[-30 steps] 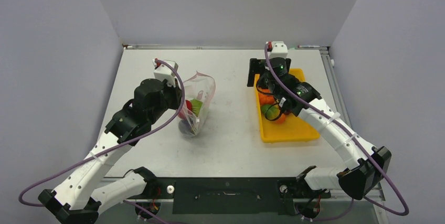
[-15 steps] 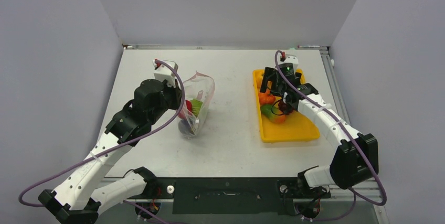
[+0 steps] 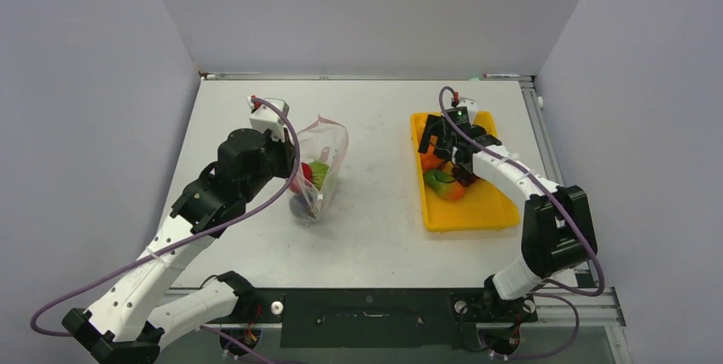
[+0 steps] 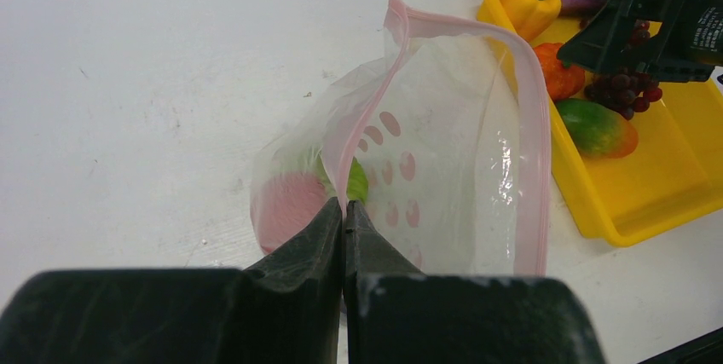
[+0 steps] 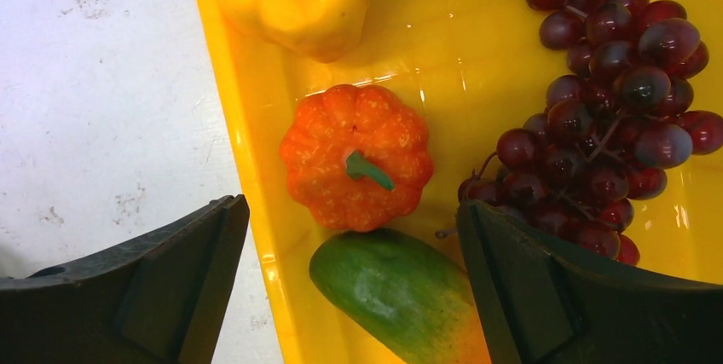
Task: Place the food in the zip-top bag and seal the zipper
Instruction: Pick up the fake vegetable from the bin, then place the fake vegetable in the zipper food storage bag, then pick up the fake vegetable from the bin, then place the fake vegetable in the zipper food storage bag.
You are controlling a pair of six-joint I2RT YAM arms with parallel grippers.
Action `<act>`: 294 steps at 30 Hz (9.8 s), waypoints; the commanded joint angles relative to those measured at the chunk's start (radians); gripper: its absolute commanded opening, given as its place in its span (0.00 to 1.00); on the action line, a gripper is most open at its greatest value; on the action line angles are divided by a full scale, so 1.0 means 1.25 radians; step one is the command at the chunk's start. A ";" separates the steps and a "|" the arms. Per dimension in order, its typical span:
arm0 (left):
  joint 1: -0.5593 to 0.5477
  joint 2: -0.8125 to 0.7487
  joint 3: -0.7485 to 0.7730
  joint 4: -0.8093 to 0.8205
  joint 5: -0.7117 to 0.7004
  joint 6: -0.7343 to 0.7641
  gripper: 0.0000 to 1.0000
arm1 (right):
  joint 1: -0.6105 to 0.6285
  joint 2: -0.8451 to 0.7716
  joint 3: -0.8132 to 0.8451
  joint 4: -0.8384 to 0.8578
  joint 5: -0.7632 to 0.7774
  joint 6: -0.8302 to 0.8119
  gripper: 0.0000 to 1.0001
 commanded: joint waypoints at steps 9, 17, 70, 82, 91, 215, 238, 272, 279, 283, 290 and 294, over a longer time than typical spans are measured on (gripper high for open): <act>0.009 -0.004 0.002 0.044 0.005 0.010 0.00 | -0.025 0.075 0.009 0.091 -0.017 0.026 0.98; 0.010 0.002 0.002 0.044 0.005 0.010 0.00 | -0.030 0.113 0.007 0.103 -0.026 0.027 0.98; 0.012 0.008 0.002 0.044 0.011 0.007 0.00 | 0.176 -0.213 0.189 0.090 -0.214 -0.072 0.30; 0.016 0.011 0.000 0.044 0.014 0.005 0.00 | 0.365 -0.195 0.255 0.183 -0.258 -0.144 0.31; 0.020 0.010 0.001 0.044 0.021 0.004 0.00 | 0.456 -0.130 0.303 0.195 -0.219 -0.190 0.32; 0.028 0.047 -0.002 0.042 0.023 0.009 0.00 | -0.016 0.323 0.313 0.124 0.071 -0.064 0.97; 0.028 0.043 -0.002 0.043 0.022 0.008 0.00 | -0.024 0.231 0.273 0.128 0.042 -0.063 0.30; 0.028 0.039 -0.003 0.043 0.020 0.007 0.00 | 0.155 -0.220 0.223 0.200 -0.298 -0.072 0.28; 0.029 0.037 -0.003 0.043 0.017 0.007 0.00 | 0.235 -0.219 0.238 0.243 -0.357 -0.069 0.28; 0.028 0.034 -0.002 0.043 0.017 0.007 0.00 | 0.307 -0.204 0.253 0.236 -0.330 -0.094 0.28; 0.028 0.031 -0.002 0.043 0.017 0.007 0.00 | 0.407 -0.155 0.282 0.211 -0.275 -0.140 0.28; 0.028 0.030 -0.002 0.043 0.016 0.007 0.00 | 0.436 -0.120 0.291 0.201 -0.251 -0.159 0.28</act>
